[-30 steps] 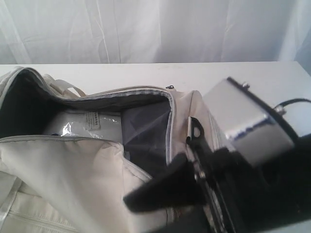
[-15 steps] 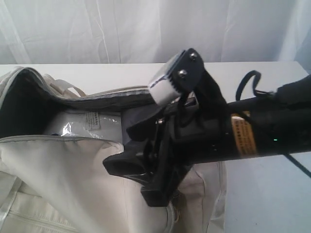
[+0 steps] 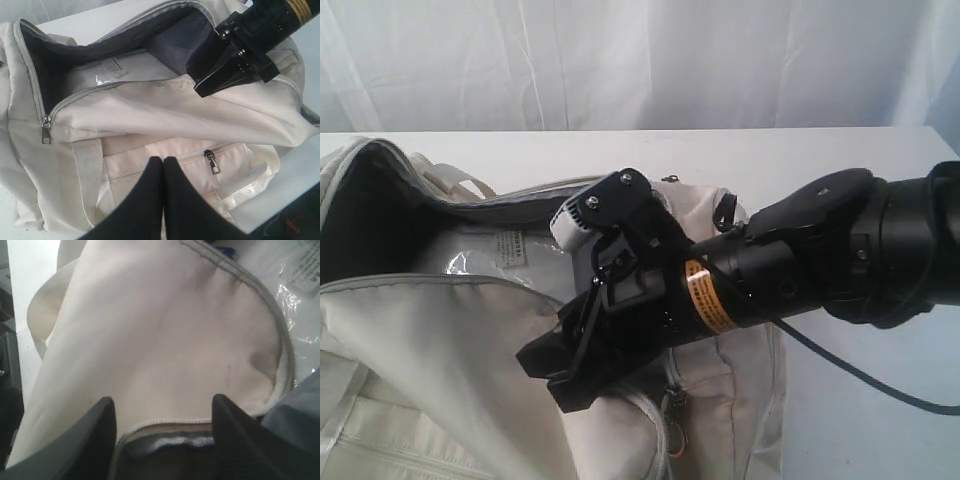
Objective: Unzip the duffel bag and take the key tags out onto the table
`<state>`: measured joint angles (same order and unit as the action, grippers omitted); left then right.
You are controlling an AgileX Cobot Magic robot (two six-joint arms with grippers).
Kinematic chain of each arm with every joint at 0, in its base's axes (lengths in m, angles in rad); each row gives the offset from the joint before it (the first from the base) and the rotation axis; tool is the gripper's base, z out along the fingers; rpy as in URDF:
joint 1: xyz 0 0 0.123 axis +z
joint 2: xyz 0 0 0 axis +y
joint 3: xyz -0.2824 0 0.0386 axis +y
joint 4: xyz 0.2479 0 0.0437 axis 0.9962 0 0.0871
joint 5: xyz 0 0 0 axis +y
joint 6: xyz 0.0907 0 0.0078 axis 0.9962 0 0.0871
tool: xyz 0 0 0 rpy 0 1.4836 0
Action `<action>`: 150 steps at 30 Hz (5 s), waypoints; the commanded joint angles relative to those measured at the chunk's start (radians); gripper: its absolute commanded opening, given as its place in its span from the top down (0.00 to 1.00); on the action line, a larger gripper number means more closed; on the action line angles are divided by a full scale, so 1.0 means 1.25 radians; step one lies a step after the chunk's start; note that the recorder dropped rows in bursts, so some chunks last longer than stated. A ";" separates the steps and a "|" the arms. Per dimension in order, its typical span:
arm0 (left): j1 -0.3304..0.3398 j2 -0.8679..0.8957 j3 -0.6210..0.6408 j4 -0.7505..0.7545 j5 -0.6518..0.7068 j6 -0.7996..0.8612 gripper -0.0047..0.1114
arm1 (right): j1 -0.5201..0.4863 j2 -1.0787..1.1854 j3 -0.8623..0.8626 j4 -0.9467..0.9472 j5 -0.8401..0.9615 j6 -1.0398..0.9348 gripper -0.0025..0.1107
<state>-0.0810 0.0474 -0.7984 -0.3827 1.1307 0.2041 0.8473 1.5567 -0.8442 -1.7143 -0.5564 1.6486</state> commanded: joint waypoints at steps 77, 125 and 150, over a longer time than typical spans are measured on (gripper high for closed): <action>-0.001 -0.005 0.004 0.059 0.061 0.005 0.96 | 0.047 0.151 -0.305 -0.024 -0.140 -0.100 0.98; -0.001 -0.005 0.004 0.119 -0.072 0.001 0.96 | 0.271 0.153 -0.305 0.030 0.370 -0.101 0.44; -0.001 -0.005 0.004 0.127 -0.073 -0.004 0.96 | 0.271 0.474 -0.514 0.118 0.426 -0.099 0.44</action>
<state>-0.0810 0.0474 -0.7984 -0.2193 1.0430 0.2040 1.1859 2.1203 -1.4724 -1.5644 -0.0078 1.5246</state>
